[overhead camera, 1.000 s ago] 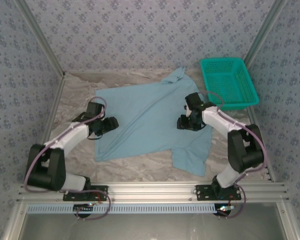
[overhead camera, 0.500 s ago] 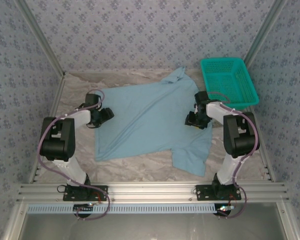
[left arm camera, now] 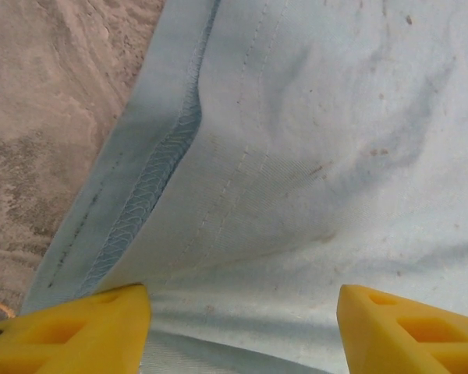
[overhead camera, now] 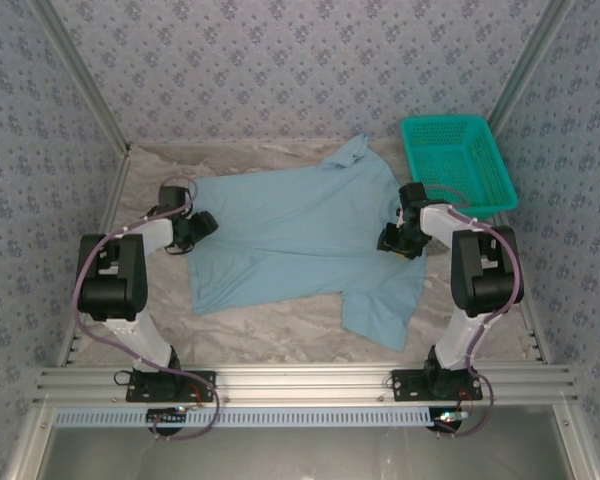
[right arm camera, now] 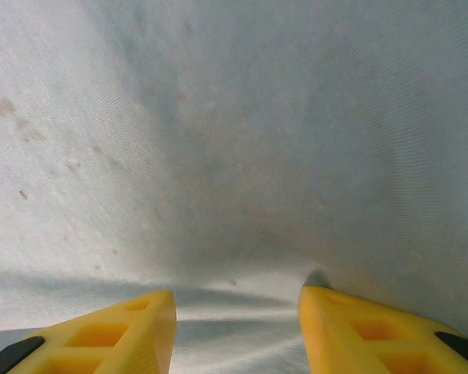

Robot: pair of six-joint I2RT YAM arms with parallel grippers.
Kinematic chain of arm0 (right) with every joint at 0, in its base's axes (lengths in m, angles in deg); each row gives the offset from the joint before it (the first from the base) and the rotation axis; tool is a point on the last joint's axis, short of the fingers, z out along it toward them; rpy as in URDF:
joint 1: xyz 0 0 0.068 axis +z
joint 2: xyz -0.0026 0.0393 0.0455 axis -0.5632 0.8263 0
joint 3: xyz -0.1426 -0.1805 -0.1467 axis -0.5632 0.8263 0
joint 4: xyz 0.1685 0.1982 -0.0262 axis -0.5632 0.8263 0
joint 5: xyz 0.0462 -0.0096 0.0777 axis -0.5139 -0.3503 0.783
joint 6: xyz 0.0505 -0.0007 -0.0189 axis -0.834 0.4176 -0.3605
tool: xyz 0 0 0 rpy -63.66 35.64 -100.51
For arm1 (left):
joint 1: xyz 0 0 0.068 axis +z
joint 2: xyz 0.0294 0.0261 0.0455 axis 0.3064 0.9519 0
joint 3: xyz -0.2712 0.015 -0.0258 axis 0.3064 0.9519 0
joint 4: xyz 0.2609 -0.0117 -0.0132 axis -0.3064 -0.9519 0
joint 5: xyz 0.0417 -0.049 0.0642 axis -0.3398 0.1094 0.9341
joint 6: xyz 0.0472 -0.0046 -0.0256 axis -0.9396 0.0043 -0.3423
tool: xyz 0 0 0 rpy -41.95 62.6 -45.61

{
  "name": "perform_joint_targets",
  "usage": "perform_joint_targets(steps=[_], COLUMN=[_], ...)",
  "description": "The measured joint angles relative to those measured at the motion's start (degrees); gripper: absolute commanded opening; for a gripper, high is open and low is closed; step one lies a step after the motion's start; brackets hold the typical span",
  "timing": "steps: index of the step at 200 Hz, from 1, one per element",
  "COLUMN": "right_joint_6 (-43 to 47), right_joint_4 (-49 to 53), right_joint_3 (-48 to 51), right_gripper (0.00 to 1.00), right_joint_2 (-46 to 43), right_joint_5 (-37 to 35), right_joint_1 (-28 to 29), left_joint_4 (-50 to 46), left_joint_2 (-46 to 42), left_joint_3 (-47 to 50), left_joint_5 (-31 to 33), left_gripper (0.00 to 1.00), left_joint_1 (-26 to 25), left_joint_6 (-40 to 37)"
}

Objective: Fold the inside-out t-shirt

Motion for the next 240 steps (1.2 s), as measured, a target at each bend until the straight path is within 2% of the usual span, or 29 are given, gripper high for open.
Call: perform_joint_targets(steps=[35,60,80,118,166,189,210,240], right_joint_6=[1.46,1.55,0.79,-1.53,-4.00,-5.95,-7.15,-7.74], right_joint_4=[0.31,0.52,1.27,7.10,19.45,23.98,24.04,20.48], right_joint_3=[1.46,4.17,6.88,12.13,12.81,13.46,13.49,13.88], right_gripper=[0.53,0.53,0.53,0.53,0.54,0.54,0.53,0.53], right_joint_2=[-5.31,-12.52,-15.80,-18.10,-23.69,-24.74,-23.71,-22.27], right_joint_5=[0.68,1.11,1.44,1.68,-4.59,-6.97,-7.65,-7.02], right_joint_1=[1.40,3.74,5.73,9.29,12.26,15.58,16.87,17.40], left_joint_4=[-3.54,-4.59,-5.29,-14.01,-24.57,-26.03,-24.74,-19.91], left_joint_2=[-5.07,-12.48,-18.53,-24.87,-34.03,-34.23,-32.20,-24.22], left_joint_3=[0.00,1.53,7.32,19.45,18.84,16.81,16.04,15.08], left_joint_5=[-0.22,-0.92,-2.45,-3.74,-1.33,0.04,0.35,-2.47], left_gripper=[0.70,0.70,0.70,0.70,0.70,0.70,0.70,0.69], left_joint_1=[-2.45,-7.41,-10.75,-11.15,-12.57,-13.46,-14.27,-14.80], left_joint_6=[-0.02,-0.02,0.66,2.14,2.10,1.95,1.92,1.90])
